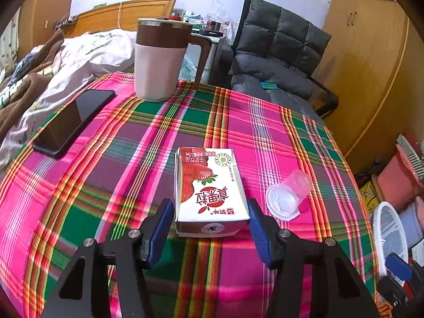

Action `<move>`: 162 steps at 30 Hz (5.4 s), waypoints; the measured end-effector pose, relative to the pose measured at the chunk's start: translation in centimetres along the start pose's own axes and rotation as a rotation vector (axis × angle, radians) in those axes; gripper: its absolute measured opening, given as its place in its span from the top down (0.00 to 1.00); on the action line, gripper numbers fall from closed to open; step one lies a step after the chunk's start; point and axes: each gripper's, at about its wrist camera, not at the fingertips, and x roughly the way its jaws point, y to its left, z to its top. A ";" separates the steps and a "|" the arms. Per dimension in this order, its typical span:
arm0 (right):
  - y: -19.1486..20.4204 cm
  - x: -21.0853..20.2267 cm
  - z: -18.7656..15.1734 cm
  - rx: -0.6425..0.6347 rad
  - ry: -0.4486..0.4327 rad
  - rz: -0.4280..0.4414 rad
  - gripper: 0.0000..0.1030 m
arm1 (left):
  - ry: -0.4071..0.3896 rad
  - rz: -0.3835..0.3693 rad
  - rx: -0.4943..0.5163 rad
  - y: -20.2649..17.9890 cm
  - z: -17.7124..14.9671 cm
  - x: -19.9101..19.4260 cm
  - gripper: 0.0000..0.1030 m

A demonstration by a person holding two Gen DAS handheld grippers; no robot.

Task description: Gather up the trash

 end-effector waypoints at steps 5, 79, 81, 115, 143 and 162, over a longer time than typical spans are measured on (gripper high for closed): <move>1.4 0.9 0.9 -0.024 0.011 0.018 0.50 | -0.019 -0.024 0.005 0.6 -0.6 -1.7 0.46; -0.2 -4.8 -2.1 0.076 -0.059 -0.024 0.65 | 0.006 -0.202 0.195 -7.6 -8.8 -11.0 0.45; -0.4 -5.1 -2.3 0.081 -0.067 -0.027 0.65 | 0.003 -0.210 0.204 -8.2 -9.1 -11.5 0.45; -9.9 -9.3 -6.1 0.274 -0.118 -0.140 0.65 | 0.056 -0.362 0.390 -21.2 -9.7 -9.3 0.45; -16.3 -8.2 -6.6 0.364 -0.071 -0.222 0.56 | 0.139 -0.479 0.504 -29.7 -10.2 -3.5 0.44; -11.5 -11.1 -7.4 0.300 -0.108 -0.228 0.53 | 0.080 -0.437 0.451 -25.4 -10.8 -8.6 0.42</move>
